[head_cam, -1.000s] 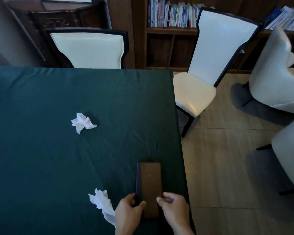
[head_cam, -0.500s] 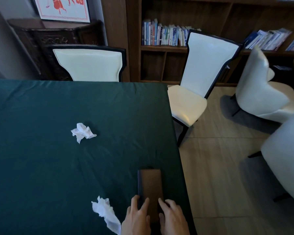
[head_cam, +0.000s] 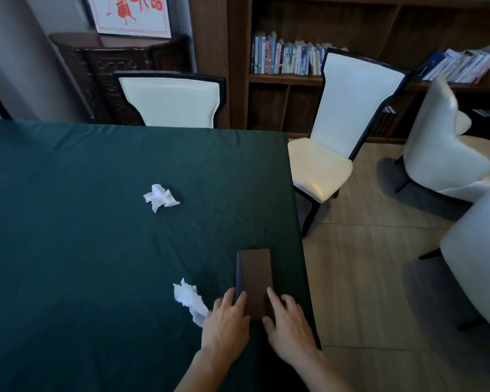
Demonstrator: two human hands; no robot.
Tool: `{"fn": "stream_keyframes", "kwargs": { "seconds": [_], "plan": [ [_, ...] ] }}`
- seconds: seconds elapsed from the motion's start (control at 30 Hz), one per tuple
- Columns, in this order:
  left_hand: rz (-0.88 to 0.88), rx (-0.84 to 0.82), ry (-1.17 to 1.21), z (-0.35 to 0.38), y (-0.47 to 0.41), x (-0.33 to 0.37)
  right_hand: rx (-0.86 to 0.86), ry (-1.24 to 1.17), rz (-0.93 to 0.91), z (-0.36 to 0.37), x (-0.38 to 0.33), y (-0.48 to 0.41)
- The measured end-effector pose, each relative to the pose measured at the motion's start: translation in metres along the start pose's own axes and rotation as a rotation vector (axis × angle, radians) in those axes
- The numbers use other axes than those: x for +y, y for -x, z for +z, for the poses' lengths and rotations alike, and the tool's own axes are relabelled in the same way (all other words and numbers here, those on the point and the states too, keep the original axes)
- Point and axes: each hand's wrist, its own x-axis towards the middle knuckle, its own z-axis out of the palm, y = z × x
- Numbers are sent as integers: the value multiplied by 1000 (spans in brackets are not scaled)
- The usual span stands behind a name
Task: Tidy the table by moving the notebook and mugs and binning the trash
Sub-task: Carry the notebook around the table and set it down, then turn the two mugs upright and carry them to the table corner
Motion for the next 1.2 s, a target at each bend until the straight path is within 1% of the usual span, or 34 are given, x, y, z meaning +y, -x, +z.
{"fn": "stream_keyframes", "kwargs": {
  "seconds": [0.17, 0.27, 0.47, 0.57, 0.63, 0.77, 0.9, 1.03, 1.2],
  "plan": [
    [-37, 69, -163, -13, 31, 4, 53, 114, -115, -21, 7, 24],
    [-73, 126, -225, -23, 54, 12, 113, 176, -194, -39, 7, 42],
    [-178, 316, -229, -58, 117, 24, 204, 244, -379, -73, -8, 79],
    [-252, 374, -233, -75, 158, 19, 242, 263, -486, -81, -31, 103],
    [-310, 408, -233, -84, 189, 11, 236, 274, -547, -83, -51, 119],
    [-436, 440, -185, -102, 248, -18, 191, 286, -652, -77, -103, 152],
    [-553, 494, -102, -116, 306, -61, 155, 278, -779, -56, -162, 187],
    [-667, 564, -58, -121, 366, -114, 108, 288, -896, -18, -222, 220],
    [-789, 613, -22, -121, 436, -195, 32, 346, -1005, 48, -304, 260]
  ]
}}
